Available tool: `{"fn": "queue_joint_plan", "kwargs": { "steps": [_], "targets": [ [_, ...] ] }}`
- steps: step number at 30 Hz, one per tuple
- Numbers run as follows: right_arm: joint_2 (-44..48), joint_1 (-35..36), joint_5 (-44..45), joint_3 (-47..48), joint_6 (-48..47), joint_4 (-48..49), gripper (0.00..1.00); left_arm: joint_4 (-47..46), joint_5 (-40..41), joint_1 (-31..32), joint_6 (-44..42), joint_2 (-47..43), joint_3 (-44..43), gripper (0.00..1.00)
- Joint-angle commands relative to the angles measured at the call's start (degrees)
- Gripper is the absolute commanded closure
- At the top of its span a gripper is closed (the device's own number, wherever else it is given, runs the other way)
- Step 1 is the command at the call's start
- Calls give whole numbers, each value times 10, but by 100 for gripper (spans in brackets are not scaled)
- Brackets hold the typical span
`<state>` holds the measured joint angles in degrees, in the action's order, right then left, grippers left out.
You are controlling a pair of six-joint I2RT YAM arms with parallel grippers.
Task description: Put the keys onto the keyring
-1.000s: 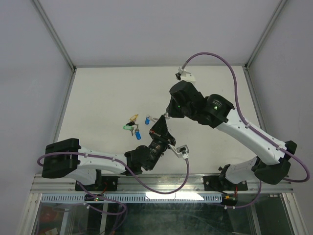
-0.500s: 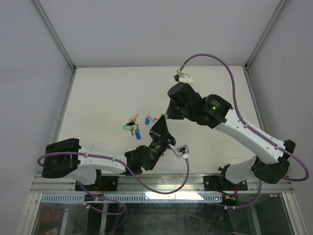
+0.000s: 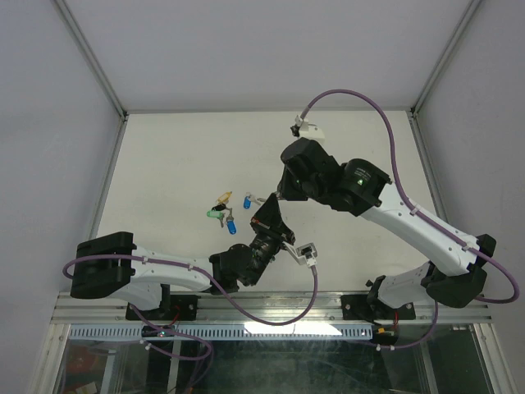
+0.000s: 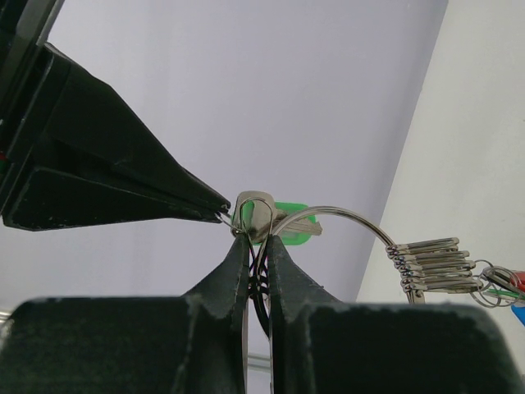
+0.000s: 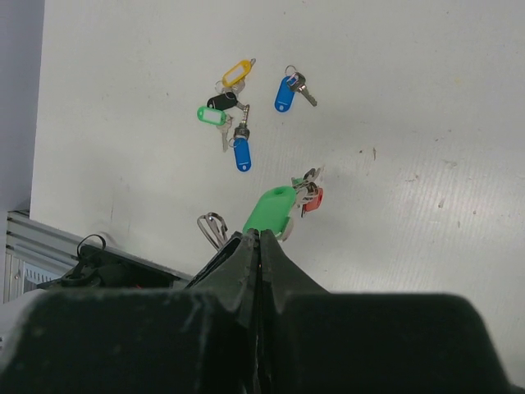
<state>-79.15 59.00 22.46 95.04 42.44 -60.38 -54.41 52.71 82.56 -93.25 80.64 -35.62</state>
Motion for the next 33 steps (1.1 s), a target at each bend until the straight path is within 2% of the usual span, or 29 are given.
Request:
{"fn": "queue_joint_plan", "kwargs": {
  "steps": [1,23,33],
  "targets": [
    [7,7,8,31,14,8,100,-16,13,5,12,0,-6,100],
    [0,18,29,14,34,-31,100,-17,16,4,11,3,-8,100],
    [-2,18,42,13,25,9,100,-22,15,4,9,5,-7,100]
  ]
}}
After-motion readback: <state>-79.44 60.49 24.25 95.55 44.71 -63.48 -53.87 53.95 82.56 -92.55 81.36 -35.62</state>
